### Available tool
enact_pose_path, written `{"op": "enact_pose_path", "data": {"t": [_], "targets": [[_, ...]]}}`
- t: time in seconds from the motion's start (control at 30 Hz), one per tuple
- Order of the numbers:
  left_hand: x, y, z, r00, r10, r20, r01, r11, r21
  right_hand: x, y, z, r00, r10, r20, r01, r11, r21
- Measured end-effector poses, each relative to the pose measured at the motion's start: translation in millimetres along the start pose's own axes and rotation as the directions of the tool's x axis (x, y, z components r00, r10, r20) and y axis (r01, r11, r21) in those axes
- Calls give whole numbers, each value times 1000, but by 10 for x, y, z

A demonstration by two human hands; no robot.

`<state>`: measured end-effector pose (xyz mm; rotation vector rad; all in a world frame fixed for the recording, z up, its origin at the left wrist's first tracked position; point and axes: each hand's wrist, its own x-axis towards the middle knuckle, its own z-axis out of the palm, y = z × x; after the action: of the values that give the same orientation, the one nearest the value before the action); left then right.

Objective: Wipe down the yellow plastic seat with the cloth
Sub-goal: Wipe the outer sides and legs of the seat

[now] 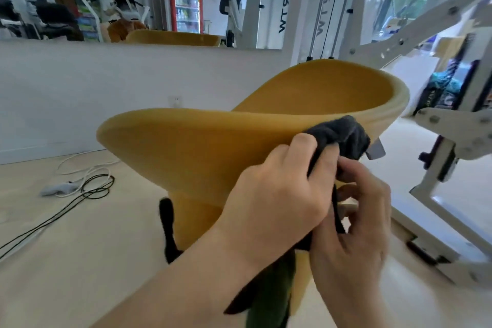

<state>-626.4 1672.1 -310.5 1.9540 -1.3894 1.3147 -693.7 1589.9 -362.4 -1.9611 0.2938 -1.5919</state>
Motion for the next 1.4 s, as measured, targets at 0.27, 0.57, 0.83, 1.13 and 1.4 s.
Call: {"op": "enact_pose_path", "data": {"t": [0.27,0.57,0.83,1.13,1.4], "targets": [[58,-55,-164,992,-14,122,46,964,-263,-17,180,399,999,-28,-27,26,998,-57],[115,-662,-237,963,-191,191,183,981,59,664,734,396,859,352,-373,-248,922,297],[381,-514,-167,966,-194,171,191,981,37,-90,120,820,975,77,-206,-33,977,211],[110,-731,-328,952,-235,197,257,961,-97,218,173,652,953,220,-210,-156,947,282],[-434,-916,-546,921,-388,-46,376,912,-164,207,151,720,808,-562,177,586,795,-154]]}}
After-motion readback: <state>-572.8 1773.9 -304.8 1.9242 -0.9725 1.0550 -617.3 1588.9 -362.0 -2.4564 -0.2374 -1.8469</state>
